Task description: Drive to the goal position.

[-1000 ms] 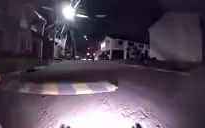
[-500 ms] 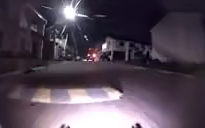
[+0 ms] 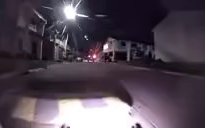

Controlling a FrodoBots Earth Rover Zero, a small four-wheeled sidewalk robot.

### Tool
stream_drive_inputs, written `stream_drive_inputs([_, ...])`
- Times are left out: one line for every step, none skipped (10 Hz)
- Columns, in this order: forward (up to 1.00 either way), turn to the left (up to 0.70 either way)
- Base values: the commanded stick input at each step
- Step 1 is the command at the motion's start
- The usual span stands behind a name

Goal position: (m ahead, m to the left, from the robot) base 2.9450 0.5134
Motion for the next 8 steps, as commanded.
stream_drive_inputs([0.85, 0.00])
stream_drive_inputs([0.85, 0.00])
stream_drive_inputs([0.85, 0.00])
stream_drive_inputs([0.85, 0.00])
stream_drive_inputs([0.85, 0.00])
stream_drive_inputs([0.85, 0.00])
stream_drive_inputs([0.85, 0.00])
stream_drive_inputs([0.85, 0.00])
